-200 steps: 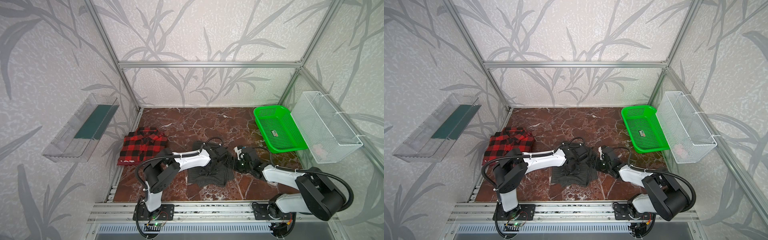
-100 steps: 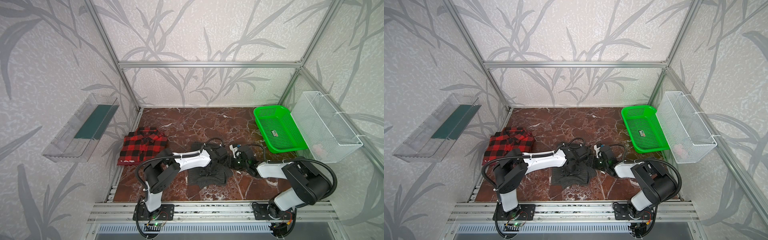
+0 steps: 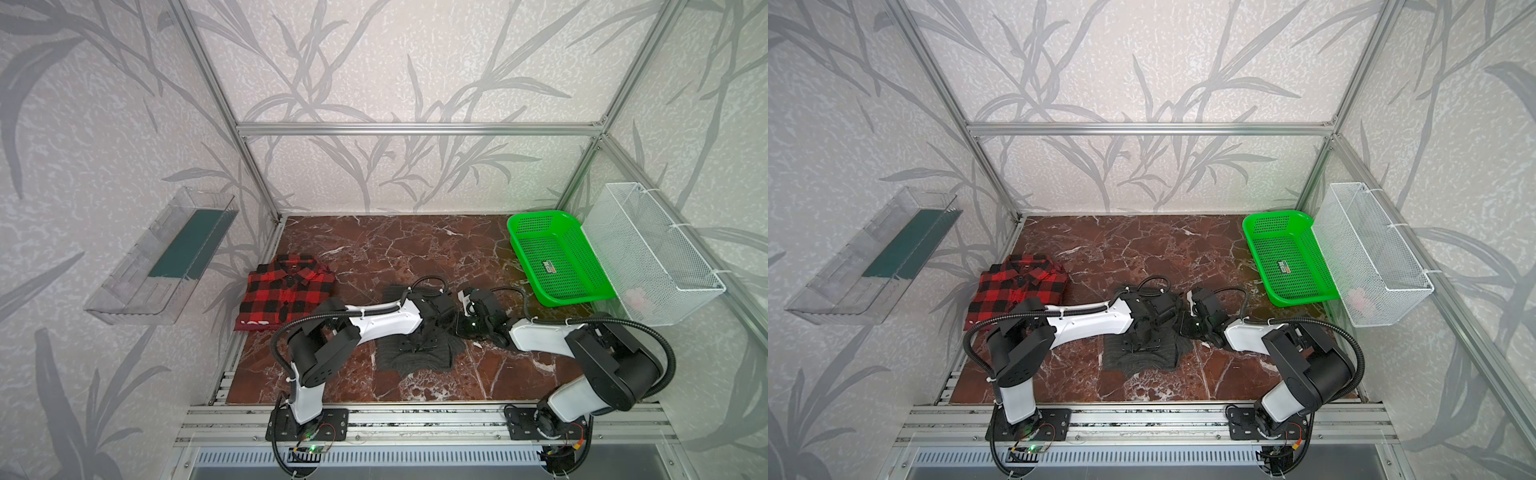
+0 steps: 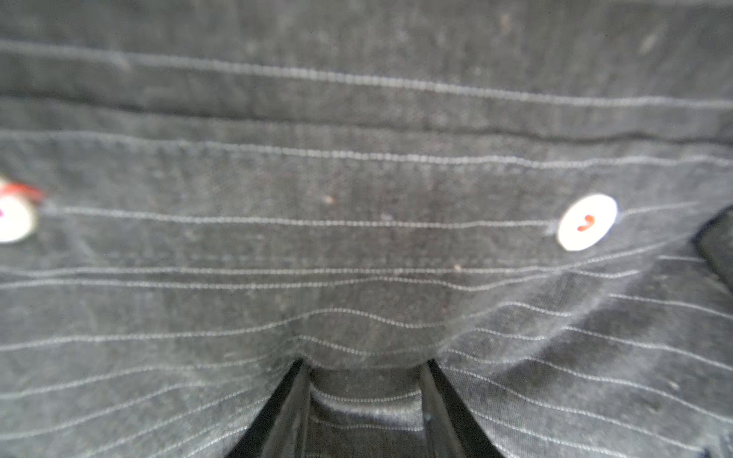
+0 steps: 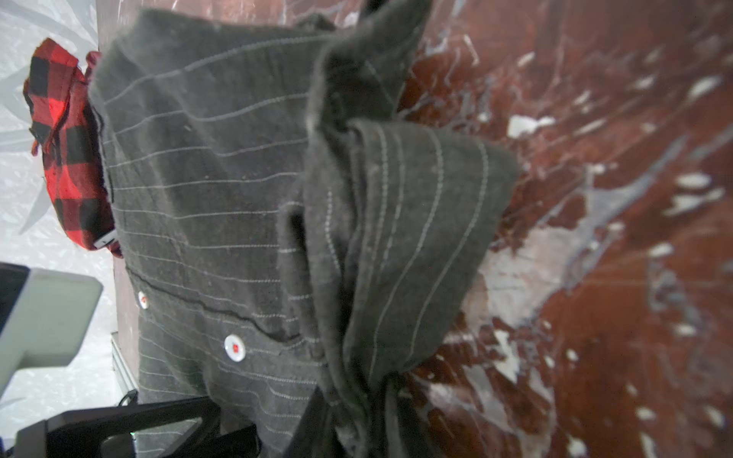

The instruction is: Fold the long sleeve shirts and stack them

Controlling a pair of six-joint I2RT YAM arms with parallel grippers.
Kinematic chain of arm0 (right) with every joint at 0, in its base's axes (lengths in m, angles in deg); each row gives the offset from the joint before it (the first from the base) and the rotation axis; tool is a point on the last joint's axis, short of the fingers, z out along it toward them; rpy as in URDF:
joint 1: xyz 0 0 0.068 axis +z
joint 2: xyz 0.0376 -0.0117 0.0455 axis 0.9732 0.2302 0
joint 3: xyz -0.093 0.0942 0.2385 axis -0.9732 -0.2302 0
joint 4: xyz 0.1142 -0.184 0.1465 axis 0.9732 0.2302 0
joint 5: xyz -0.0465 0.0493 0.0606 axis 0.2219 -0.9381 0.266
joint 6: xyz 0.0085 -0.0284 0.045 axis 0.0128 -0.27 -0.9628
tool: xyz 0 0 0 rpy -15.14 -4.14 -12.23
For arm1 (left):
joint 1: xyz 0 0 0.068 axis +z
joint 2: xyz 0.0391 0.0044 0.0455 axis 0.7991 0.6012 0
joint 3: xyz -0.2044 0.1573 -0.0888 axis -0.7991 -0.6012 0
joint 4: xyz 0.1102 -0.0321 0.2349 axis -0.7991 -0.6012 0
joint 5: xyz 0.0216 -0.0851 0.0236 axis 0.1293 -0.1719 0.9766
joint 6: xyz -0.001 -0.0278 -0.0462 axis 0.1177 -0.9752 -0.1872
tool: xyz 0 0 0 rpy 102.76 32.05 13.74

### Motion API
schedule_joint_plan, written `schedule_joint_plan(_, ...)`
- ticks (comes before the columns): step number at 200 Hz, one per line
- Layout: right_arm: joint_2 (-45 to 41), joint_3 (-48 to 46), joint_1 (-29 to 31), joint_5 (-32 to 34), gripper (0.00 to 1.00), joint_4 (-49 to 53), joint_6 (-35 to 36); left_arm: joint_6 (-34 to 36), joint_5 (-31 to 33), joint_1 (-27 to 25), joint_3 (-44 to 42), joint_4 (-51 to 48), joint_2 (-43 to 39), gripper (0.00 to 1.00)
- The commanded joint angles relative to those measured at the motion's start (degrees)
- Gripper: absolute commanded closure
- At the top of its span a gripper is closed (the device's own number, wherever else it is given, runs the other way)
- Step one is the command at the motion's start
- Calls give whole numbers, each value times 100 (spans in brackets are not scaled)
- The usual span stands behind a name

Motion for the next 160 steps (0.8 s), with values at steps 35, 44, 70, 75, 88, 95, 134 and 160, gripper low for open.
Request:
schedule_joint_plan(35,-86,-151,2,449,100,990,221,-140,-503,-115,12,-412,-150,54)
schedule_joint_plan(44,-181,-106,8,534,100,1157,313,-131,-481,-121,91,-501,-262,54)
schedule_joint_plan(70,-592,-59,7,845,100,1584,552,-92,-296,-112,304,-778,-651,53)
schedule_joint_plan(75,-682,-52,9,907,100,1661,587,-87,-247,-112,344,-849,-732,52)
schedule_joint_plan(88,-926,-17,0,1037,100,1912,738,-61,-133,-97,430,-975,-930,52)
schedule_joint_plan(95,-1053,3,-1,1067,100,2004,807,-52,-78,-78,467,-1030,-1029,52)
schedule_joint_plan(134,-1678,148,-12,1097,100,2531,1025,-17,115,1,520,-1204,-1336,52)
schedule_joint_plan(160,-1931,79,-19,1110,100,2502,1029,-43,35,3,413,-1126,-1287,51)
